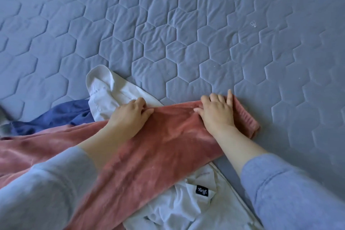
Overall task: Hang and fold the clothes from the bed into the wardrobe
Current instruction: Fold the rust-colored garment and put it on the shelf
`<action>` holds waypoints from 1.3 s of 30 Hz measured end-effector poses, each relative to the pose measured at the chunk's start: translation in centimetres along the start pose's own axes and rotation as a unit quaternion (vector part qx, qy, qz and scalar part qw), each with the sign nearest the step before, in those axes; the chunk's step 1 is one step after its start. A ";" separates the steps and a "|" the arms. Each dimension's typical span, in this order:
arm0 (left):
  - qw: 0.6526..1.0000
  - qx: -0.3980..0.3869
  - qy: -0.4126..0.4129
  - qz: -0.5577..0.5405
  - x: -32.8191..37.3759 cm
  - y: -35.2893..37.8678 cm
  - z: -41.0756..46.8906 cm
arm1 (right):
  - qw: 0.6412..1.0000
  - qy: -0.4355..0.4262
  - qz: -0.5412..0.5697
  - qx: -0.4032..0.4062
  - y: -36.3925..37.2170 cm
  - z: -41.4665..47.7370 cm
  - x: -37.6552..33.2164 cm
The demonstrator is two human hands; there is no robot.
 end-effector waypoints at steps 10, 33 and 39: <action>0.998 -0.021 0.047 0.026 -2.3 -0.5 -1.3 | 0.998 0.064 -0.018 0.006 -1.7 0.1 0.1; 0.989 0.024 -0.087 0.120 -13.4 -5.8 -5.2 | 1.000 -0.027 -0.009 0.008 -0.2 -2.4 -11.6; 0.990 0.115 0.079 0.031 -4.6 -6.0 -6.1 | 0.996 0.076 -0.016 0.034 -1.1 -3.7 -3.0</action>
Point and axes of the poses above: each hand's wrist, its own z-axis towards the middle knuckle, its own y-axis out of the palm, x = y × z, the point moved 4 cm from there along z, towards the middle knuckle, and after that the axes turned 8 degrees about -z, right-handed, at the moved point
